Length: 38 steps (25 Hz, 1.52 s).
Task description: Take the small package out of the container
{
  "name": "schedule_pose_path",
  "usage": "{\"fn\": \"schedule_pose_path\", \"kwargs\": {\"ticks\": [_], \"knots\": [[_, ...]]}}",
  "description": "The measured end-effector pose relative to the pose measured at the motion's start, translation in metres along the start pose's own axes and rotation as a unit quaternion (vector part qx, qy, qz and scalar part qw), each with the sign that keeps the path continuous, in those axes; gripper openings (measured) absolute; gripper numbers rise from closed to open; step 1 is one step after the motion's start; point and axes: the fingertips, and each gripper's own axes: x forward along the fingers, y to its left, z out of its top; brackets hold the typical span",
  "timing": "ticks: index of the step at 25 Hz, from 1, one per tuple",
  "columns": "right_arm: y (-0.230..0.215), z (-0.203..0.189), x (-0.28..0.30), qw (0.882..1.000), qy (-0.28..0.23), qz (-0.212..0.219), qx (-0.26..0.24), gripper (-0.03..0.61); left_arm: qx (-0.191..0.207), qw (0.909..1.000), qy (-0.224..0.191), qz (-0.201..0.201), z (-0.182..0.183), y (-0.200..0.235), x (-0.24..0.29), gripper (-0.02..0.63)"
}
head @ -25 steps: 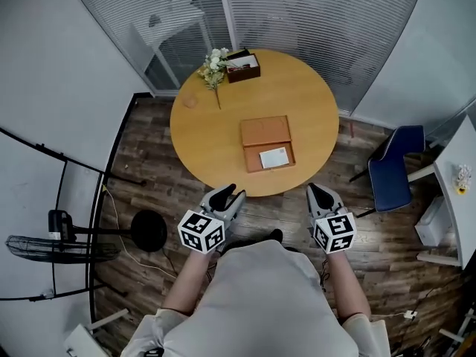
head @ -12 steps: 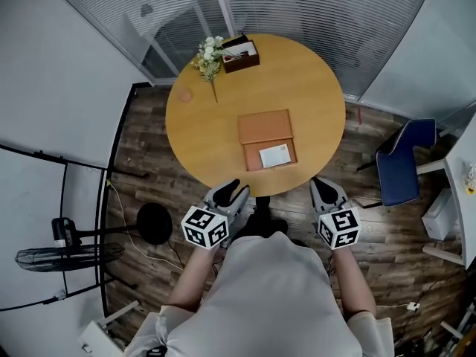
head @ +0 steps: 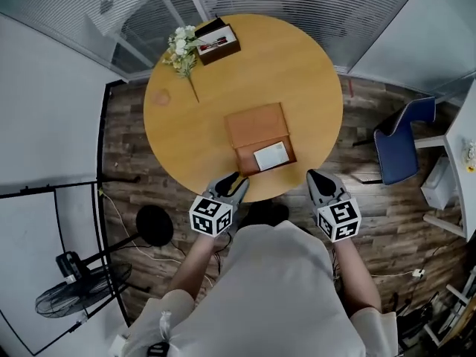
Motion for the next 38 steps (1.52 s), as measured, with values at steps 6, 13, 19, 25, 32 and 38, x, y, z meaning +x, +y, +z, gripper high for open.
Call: {"fn": "schedule_pose_path", "kwargs": {"ticks": [6, 13, 19, 25, 32, 38], "knots": [[-0.015, -0.017, 0.044, 0.999, 0.044, -0.017, 0.015, 0.003, -0.027, 0.9977, 0.051, -0.036, -0.016, 0.040, 0.048, 0.135], [-0.017, -0.038, 0.071, 0.995, 0.092, -0.024, 0.026, 0.003, -0.025, 0.9925, 0.110, -0.047, -0.055, 0.066, 0.095, 0.135], [-0.028, -0.046, 0.082, 0.993, 0.110, -0.018, 0.037, 0.003, -0.075, 0.9842, 0.154, -0.045, -0.082, 0.072, 0.131, 0.142], [-0.041, -0.052, 0.093, 0.993, 0.117, 0.007, 0.033, 0.003, -0.141, 0.9694, 0.201, -0.005, -0.116, 0.082, 0.163, 0.155], [-0.070, -0.051, 0.090, 0.992, 0.115, 0.027, 0.034, 0.003, -0.207, 0.9483, 0.233, 0.060, -0.145, 0.088, 0.188, 0.166], [-0.095, -0.051, 0.082, 0.993, 0.112, 0.035, 0.029, 0.003, -0.229, 0.9352, 0.253, 0.096, -0.167, 0.094, 0.201, 0.169]]}}
